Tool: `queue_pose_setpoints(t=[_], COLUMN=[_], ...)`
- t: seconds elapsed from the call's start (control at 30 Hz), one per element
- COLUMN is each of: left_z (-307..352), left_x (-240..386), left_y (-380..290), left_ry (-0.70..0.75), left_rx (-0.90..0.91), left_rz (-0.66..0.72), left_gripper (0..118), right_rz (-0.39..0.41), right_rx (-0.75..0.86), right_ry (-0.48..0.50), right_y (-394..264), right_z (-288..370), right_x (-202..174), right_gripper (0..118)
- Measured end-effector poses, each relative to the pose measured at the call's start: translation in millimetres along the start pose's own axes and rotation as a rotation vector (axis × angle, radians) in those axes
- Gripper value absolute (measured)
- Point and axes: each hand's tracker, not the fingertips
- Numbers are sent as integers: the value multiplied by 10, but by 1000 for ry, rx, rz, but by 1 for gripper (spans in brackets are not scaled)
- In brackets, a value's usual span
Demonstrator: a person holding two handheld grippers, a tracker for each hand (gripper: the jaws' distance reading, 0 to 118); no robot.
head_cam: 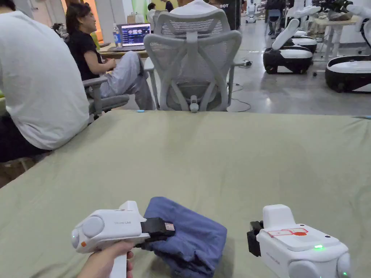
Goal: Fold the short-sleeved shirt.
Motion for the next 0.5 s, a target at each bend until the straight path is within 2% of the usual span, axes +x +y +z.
queue_pose_setpoints(t=[0.13,0.23,0.3,0.4,0.47,0.5], left_z=[310,367,401,365,377,407], left_x=[-610,-1045,-1217,-1271,-1228,-1238], left_y=[357,504,467,365,294,290], left_ry=[88,166,157,120,161,181], left_rx=[-17,-21,-1,23,75,94], left_rz=[21,24,107,114,95,95], left_gripper=[28,28,28,30,51,69], right_rz=[10,16,16,19,17,19], right_rx=[-5,-12,-18,-29,-38,-41], right_ry=[27,25,15,5,3,3], right_y=[39,19,6,-33,-27,-30], right_z=[-58,-111,-136,-211,-196,-195], right_x=[-255,-227,-199,-133,-117,-108], right_gripper=[0,0,0,0,0,0])
